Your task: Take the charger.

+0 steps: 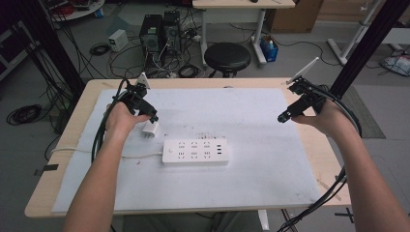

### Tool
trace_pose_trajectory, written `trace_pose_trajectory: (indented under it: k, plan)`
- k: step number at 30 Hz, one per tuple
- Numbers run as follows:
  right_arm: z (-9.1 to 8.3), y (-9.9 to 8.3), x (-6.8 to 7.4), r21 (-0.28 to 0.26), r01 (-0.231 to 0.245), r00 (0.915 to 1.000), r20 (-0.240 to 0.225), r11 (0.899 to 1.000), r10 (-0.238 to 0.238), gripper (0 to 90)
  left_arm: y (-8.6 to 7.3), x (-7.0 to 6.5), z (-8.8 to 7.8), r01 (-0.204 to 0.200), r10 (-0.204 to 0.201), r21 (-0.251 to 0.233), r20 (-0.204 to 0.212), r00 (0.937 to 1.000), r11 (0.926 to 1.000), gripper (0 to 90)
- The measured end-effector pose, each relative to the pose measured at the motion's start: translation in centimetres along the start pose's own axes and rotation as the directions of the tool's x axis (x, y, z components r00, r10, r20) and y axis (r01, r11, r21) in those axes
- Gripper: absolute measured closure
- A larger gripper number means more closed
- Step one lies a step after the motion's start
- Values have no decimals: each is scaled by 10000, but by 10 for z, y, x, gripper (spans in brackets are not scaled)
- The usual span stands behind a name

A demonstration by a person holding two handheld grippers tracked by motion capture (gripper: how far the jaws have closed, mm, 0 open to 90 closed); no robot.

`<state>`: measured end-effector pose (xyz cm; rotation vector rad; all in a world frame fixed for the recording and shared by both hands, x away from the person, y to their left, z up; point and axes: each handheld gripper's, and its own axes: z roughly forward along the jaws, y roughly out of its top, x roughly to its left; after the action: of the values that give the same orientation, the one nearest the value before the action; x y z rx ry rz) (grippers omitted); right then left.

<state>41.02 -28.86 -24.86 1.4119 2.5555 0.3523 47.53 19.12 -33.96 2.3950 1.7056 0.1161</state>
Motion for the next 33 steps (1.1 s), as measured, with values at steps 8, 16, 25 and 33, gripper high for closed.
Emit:
trace_pose_trajectory:
  k: [8, 16, 25, 33]
  plan:
    - [7, 1, -2, 80, -28, 10000, -68, 10000, 29, 123, 5, -3, 27, 336, -321, 539, -289, 9991, 9980, 162]
    - [9, -2, -4, 30, -44, 10000, -89, 10000, 44, 123, 9, -9, 50, 618, -559, 919, -651, 9963, 9938, 164]
    - [11, -5, -7, 3, -95, 9999, -109, 10000, 95, 123, 11, -9, 62, 899, -805, 1243, -791, 9936, 9882, 219]
    - [13, -4, -7, 9, -47, 9999, -98, 10000, 47, 123, 10, -7, 69, 1037, -914, 1515, -857, 9921, 9830, 274]
